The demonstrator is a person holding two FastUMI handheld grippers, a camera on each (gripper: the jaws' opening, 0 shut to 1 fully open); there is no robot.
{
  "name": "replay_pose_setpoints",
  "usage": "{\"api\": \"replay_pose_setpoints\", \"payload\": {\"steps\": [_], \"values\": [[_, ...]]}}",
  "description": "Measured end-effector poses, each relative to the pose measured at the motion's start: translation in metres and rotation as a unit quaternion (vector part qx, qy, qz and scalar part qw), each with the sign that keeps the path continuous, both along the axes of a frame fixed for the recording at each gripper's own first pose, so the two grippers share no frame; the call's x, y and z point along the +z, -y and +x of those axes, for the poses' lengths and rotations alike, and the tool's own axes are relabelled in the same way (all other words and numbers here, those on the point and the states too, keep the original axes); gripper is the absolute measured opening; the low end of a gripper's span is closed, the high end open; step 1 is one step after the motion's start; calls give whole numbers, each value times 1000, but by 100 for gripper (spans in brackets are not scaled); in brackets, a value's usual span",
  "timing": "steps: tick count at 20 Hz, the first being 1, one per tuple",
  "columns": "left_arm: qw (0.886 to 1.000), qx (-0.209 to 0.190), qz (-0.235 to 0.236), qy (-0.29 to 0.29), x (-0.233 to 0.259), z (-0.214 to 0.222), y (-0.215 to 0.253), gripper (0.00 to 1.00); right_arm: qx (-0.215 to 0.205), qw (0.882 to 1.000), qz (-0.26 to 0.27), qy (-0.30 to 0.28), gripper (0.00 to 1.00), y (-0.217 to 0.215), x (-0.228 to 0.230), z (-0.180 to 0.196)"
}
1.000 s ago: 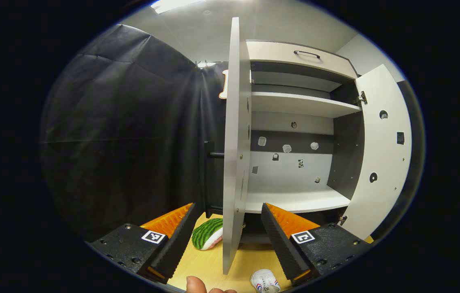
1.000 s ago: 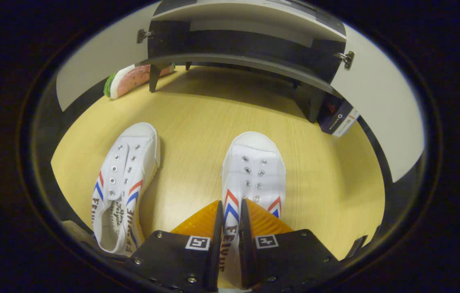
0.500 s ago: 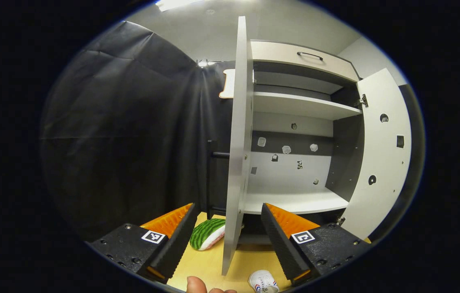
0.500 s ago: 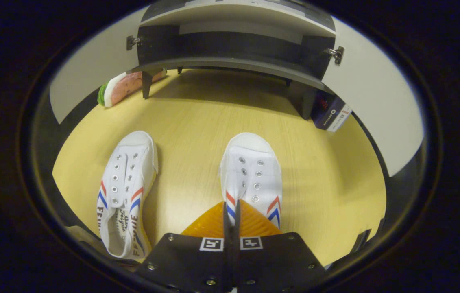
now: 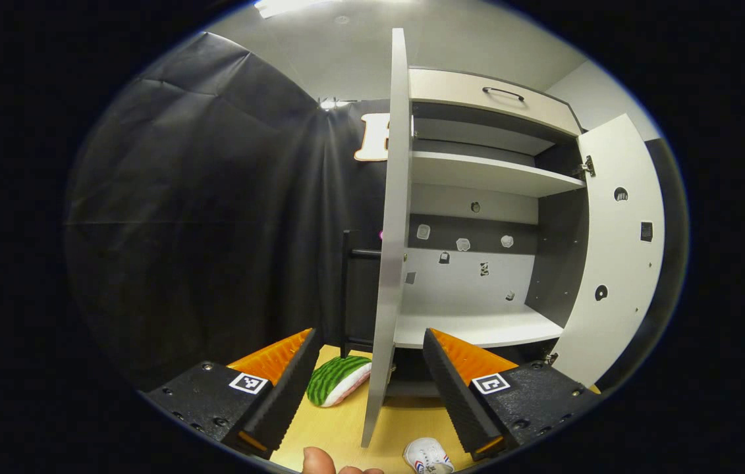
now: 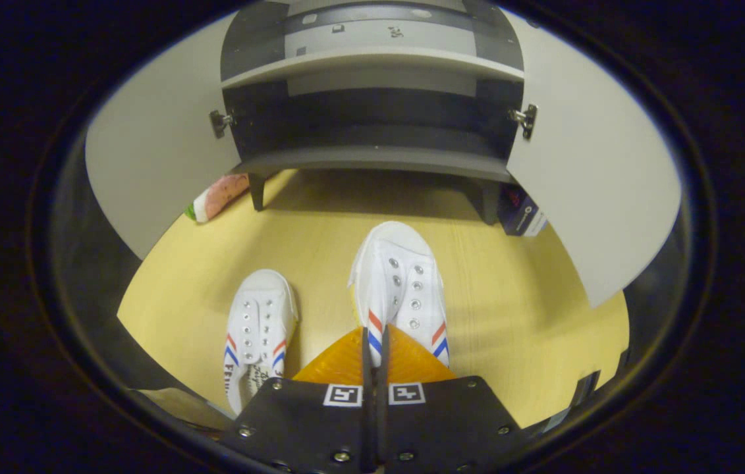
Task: Grab one shoe with the right hand and put it into the shoe cabinet, grab the other shoe with the left hand and put it into the shoe cabinet; then close the right door with the right hand and the left door with the left hand.
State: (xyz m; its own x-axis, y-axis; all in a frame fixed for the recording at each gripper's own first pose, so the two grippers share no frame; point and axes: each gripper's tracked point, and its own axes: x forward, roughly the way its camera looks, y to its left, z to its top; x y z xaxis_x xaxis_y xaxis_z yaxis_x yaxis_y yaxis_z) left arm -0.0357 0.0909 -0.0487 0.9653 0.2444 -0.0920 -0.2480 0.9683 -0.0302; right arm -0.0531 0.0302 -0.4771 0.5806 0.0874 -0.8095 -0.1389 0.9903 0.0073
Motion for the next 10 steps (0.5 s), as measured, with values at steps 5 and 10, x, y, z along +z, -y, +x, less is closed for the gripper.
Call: {"api": "replay_pose_setpoints", "payload": {"steps": [5, 10], "values": [[1000, 3, 1, 13, 6, -1, -7, 97, 14, 997, 7, 81, 0, -14, 80, 48], [1000, 16, 7, 25, 14, -6, -23, 97, 9, 987, 17, 162, 1, -23, 169, 108]]}}
